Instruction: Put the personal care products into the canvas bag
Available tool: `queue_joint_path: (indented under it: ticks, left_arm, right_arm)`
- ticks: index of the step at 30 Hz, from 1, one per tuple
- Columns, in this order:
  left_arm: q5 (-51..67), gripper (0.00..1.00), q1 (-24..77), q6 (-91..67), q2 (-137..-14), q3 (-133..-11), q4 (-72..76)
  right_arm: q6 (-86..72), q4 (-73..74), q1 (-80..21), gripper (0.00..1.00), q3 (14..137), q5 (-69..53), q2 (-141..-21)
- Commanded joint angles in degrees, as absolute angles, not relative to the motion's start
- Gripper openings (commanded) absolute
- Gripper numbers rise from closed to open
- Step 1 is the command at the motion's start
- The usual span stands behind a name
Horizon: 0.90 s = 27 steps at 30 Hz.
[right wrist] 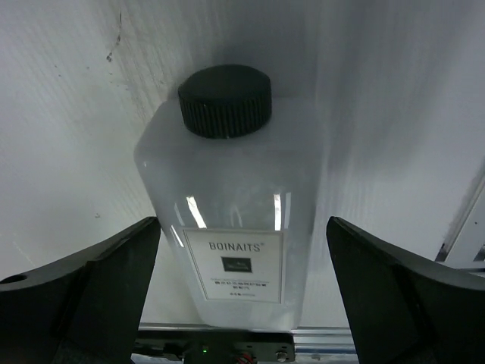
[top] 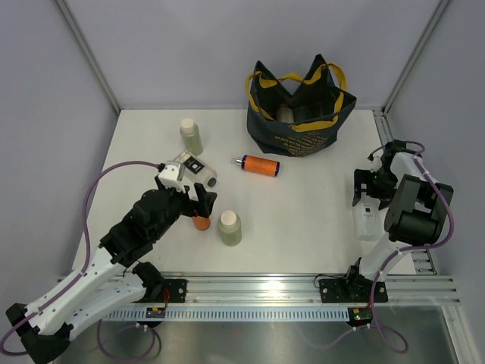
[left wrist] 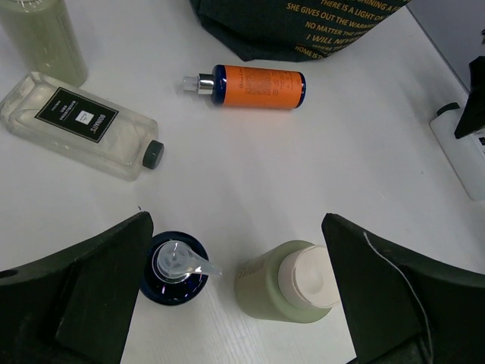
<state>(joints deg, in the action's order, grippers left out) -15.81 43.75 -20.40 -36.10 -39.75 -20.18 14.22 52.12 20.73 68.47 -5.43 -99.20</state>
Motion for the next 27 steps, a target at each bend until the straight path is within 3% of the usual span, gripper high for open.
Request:
queue_joint_path:
  ticks: [1, 9, 12, 13, 16, 18, 20, 22, 27]
  left_arm:
    - [-15.5, 0.99, 43.5, -21.3, -35.9, -39.4, -16.3]
    - [-13.8, 0.99, 43.4, -22.0, -38.8, -39.9, -13.9]
    - [-13.4, 0.99, 43.4, -22.1, -40.0, -40.8, -12.9]
    - [-13.3, 0.99, 43.4, -22.1, -40.7, -41.0, -12.7]
    - [-12.6, 0.99, 43.4, -21.9, -42.5, -42.4, -12.2]
    - [-11.4, 0.99, 43.4, -22.1, -43.5, -44.2, -12.6]
    - [-9.5, 0.99, 43.4, -22.8, -44.8, -45.7, -12.3]
    - [-8.0, 0.99, 43.4, -23.7, -45.8, -46.5, -11.2]
    - [-4.0, 0.99, 43.4, -26.2, -50.4, -49.2, -7.7]
  right_arm:
    - [12.9, 47.1, 17.7, 0.99, 66.9, -0.4, -102.4]
    - [12.6, 48.8, 14.3, 0.96, 70.4, 7.2, -109.1]
    - [13.3, 50.4, 14.2, 0.79, 72.0, 6.9, -110.6]
    - [13.4, 51.1, 14.2, 0.64, 72.5, 6.0, -111.1]
    - [13.2, 53.5, 14.2, 0.37, 74.6, -2.2, -112.8]
    - [12.4, 53.4, 14.8, 0.28, 75.8, -4.4, -112.2]
    - [13.4, 55.7, 18.4, 0.17, 79.0, -16.4, -112.1]
    - [14.9, 60.7, 21.8, 0.14, 81.6, -29.9, -113.9]
    - [19.3, 65.8, 24.0, 0.02, 85.0, -44.6, -119.5]
